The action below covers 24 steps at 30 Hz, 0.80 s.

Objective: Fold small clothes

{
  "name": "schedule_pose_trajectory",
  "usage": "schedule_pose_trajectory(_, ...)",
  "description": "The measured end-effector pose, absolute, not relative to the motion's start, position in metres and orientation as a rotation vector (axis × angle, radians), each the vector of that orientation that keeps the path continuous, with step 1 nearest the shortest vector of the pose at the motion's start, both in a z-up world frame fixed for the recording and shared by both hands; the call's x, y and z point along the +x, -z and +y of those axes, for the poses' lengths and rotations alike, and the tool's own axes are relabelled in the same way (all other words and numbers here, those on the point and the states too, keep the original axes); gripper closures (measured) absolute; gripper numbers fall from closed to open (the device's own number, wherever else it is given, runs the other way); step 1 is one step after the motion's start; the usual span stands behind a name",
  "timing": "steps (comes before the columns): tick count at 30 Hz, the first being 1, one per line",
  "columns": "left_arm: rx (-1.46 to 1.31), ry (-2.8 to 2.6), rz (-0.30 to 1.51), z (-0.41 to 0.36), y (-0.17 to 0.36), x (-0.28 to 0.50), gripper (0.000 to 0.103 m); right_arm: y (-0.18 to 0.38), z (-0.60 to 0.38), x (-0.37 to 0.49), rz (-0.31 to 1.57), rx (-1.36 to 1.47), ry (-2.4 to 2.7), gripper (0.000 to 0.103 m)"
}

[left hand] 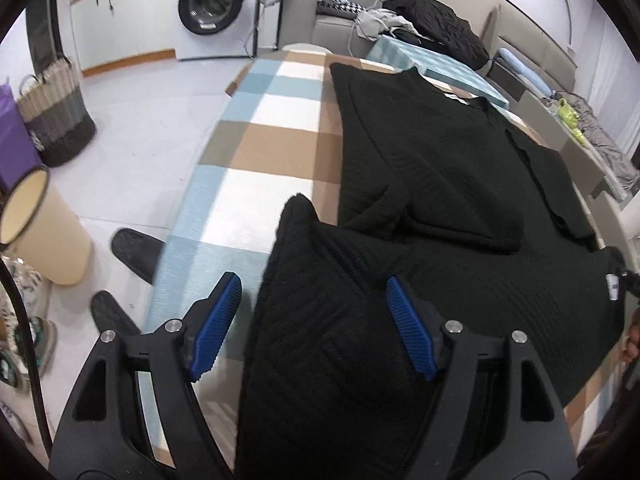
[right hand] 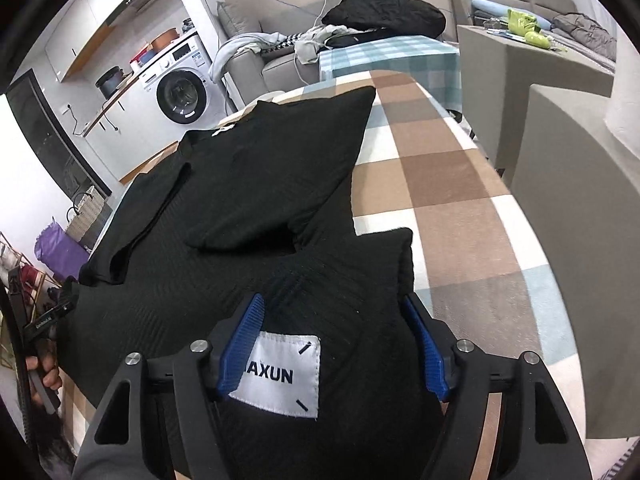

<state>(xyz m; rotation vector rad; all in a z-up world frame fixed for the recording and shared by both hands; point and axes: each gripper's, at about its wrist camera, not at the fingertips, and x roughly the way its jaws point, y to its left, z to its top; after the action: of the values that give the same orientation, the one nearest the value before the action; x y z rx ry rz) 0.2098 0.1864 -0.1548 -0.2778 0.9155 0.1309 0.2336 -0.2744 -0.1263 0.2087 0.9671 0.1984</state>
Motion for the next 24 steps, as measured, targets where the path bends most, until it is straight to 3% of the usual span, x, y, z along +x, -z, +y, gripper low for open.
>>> schedule_pose_trajectory(2,-0.293,-0.109,0.914,0.187,0.156,0.212,0.034,0.129,-0.273,0.236,0.971,0.205,-0.202,0.033)
schedule_pose_trajectory(5,-0.297,-0.092,0.907,0.184,0.155,0.214,0.047,0.132,-0.269,0.237,0.970,0.188,-0.211,0.048)
schedule_pose_trajectory(7,-0.286,-0.081,0.905,0.180,0.155,0.215,0.066,0.133,-0.268,0.237,0.967,0.179,-0.210,0.055)
schedule_pose_trajectory(10,-0.264,-0.052,0.904,0.171,0.155,0.215,0.083,0.134,-0.268,0.237,0.962,0.176,-0.207,0.070)
schedule_pose_trajectory(14,-0.254,-0.047,0.897,0.167,0.153,0.208,0.086,0.134,-0.264,0.233,0.966,0.144,-0.215,0.079)
schedule_pose_trajectory(24,-0.231,-0.047,0.903,0.158,0.151,0.159,0.086,0.133,-0.271,0.201,0.983,0.157,-0.228,0.080)
